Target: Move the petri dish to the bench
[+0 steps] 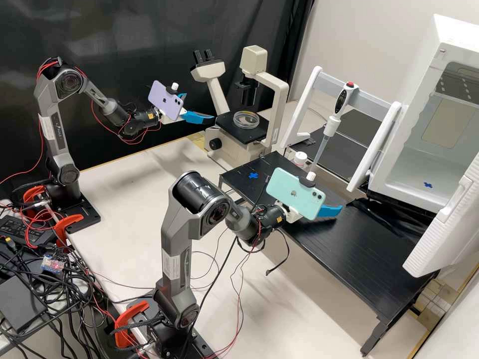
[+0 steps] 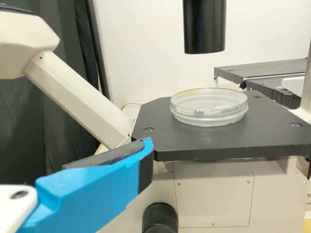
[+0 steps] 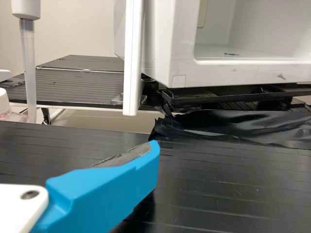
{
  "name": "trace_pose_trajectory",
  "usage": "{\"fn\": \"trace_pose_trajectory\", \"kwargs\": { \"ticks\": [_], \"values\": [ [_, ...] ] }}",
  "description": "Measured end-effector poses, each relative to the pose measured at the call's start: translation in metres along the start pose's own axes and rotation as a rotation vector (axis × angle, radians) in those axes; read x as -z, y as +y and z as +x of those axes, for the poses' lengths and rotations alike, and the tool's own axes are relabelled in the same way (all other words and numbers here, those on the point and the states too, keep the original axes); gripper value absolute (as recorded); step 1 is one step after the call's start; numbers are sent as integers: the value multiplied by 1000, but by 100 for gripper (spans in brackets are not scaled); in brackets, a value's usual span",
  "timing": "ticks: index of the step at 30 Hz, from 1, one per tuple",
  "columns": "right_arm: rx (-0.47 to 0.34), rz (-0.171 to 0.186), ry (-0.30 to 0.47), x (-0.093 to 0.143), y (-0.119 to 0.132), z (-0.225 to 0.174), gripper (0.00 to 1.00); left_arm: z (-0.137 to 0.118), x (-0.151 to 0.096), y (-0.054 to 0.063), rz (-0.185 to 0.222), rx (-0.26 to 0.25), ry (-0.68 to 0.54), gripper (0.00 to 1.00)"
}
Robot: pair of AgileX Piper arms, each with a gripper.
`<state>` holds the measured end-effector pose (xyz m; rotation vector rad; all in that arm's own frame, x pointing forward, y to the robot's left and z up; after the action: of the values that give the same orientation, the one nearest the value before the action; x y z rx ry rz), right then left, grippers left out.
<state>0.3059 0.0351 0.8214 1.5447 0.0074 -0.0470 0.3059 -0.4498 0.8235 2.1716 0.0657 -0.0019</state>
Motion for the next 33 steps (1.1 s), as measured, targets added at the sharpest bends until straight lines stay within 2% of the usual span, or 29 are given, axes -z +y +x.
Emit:
{"fn": "trace_pose_trajectory", "kwargs": {
  "ticks": [11, 13, 17, 20, 25, 27, 28, 31, 33],
  "values": [
    [14, 6, 14, 5, -5, -4, 100, 0, 0, 0, 0, 0, 0, 100],
    [36, 10, 49, 15, -12, -9, 100, 0, 0, 0, 0, 0, 0, 100],
    [77, -21, 172, 40, -22, -20, 100, 0, 0, 0, 0, 0, 0, 100],
    [97, -10, 228, 59, -33, -26, 100, 0, 0, 0, 0, 0, 0, 100],
    [150, -75, 338, 85, -54, -36, 100, 0, 0, 0, 0, 0, 0, 100],
    [153, -92, 361, 97, -59, -37, 100, 0, 0, 0, 0, 0, 0, 100],
    [153, -104, 397, 109, -62, -38, 100, 0, 0, 0, 0, 0, 0, 100],
    [153, -163, 486, 133, -68, -41, 100, 0, 0, 0, 0, 0, 0, 100],
    [150, -187, 530, 147, -74, -39, 100, 0, 0, 0, 0, 0, 0, 100]
  ]
}}
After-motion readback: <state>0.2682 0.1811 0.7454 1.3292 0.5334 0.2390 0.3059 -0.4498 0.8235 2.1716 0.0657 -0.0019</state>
